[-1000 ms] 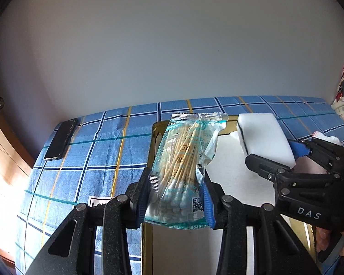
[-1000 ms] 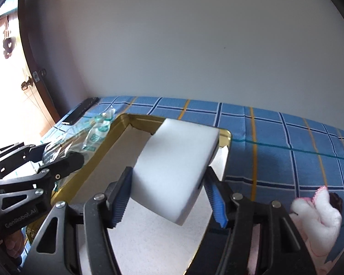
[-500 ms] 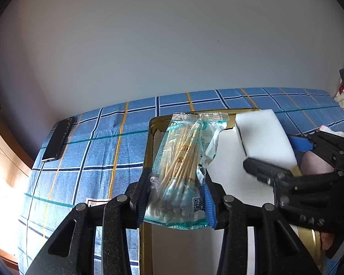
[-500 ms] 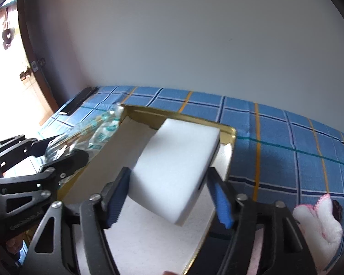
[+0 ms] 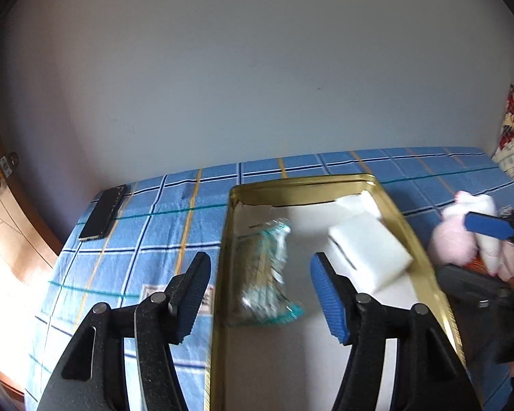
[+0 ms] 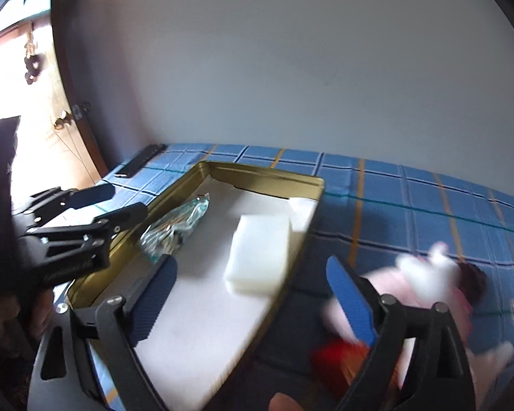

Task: Organize soft objects
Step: 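Open both tools to drop the swab bag and sponge into the tin, then move both tools back to the soft items and grasp the pink cloth with the right tool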

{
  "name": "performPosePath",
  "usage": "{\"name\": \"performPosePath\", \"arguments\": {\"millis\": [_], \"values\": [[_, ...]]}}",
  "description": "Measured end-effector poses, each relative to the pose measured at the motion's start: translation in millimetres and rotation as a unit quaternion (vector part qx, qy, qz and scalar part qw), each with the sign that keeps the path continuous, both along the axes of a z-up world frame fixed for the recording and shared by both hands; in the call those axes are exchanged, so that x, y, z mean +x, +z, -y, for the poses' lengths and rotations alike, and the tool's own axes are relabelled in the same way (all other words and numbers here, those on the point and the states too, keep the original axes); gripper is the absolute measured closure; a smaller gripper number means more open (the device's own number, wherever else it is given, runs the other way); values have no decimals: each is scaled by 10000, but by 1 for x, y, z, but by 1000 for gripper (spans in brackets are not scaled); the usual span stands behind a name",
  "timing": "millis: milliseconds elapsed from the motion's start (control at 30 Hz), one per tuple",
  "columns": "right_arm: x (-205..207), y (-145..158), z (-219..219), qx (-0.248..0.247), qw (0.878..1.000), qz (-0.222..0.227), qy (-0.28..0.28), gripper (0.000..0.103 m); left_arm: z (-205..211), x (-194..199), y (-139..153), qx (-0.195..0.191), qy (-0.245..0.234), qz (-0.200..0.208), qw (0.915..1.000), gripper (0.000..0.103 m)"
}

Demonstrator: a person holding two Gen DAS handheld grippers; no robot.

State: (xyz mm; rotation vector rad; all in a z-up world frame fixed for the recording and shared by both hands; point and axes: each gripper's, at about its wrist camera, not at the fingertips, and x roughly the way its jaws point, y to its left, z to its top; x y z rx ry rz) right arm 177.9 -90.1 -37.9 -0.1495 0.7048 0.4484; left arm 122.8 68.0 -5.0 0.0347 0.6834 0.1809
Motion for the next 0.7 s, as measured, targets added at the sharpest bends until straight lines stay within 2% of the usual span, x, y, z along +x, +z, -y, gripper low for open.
{"name": "performPosePath", "arguments": {"millis": [100, 233, 367, 500, 567, 700], "values": [[-28, 7, 29, -22, 9995, 230, -216, 9, 22, -15, 1, -11, -127, 174, 9998, 40], [-59, 7, 74, -113, 9960, 455, -756, 9, 56, -38, -9, -154, -350, 328, 9987, 40], [-87, -1, 119, -188, 9885, 559, -1395, 8, 91, -50, -21, -94, -582, 427, 9973, 40], [-99, -9, 149, -197, 9831, 461, -1763, 8, 112, -51, -27, -191, -693, 406, 9966, 37], [-99, -10, 157, -182, 9817, 472, -1836, 8, 118, -48, -28, -238, -708, 404, 9964, 28], [-96, -10, 165, -42, 9813, 480, -1861, 8, 128, -47, -26, -306, -742, 435, 9958, 27]]}}
